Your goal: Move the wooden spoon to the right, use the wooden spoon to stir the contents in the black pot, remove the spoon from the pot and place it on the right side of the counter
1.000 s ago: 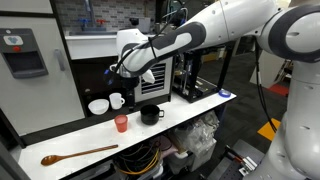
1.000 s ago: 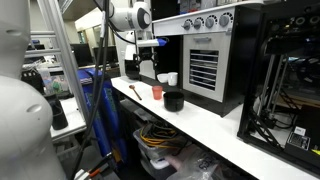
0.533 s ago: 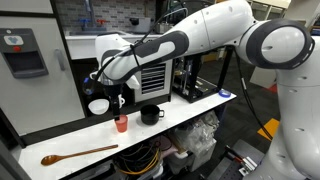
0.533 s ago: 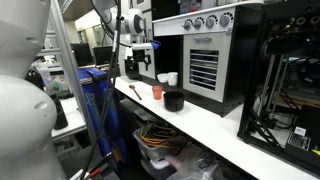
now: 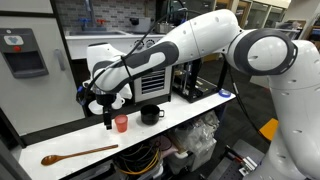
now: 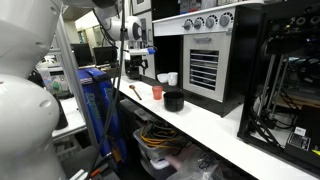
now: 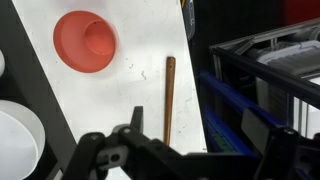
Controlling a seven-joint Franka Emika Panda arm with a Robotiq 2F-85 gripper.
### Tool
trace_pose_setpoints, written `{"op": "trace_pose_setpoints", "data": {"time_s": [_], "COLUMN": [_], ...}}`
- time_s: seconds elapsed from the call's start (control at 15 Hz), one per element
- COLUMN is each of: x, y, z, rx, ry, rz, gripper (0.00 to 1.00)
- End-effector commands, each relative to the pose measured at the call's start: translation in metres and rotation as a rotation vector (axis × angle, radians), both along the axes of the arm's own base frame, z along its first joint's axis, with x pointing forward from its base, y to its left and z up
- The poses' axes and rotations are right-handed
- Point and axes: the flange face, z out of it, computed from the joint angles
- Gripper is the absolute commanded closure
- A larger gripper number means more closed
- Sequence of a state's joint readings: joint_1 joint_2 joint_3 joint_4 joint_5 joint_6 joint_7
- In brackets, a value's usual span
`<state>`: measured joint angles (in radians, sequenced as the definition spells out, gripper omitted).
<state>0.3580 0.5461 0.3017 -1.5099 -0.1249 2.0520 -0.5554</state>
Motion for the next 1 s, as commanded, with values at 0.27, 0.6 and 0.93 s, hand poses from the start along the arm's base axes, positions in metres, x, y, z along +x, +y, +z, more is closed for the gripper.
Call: {"op": "trace_pose_setpoints", "data": {"time_s": [0.27,0.6,0.93], "x": [0.000,0.001,0.016], "y": [0.002,0.002,0.014], "z": [0.002,0.001,-0.025], "rx": [0.002,0.006,0.045], "ry": [-0.001,-0.002,-0.033], "rz": [0.002,0.009,0.028], "gripper": [0.00,0.00,0.00]}}
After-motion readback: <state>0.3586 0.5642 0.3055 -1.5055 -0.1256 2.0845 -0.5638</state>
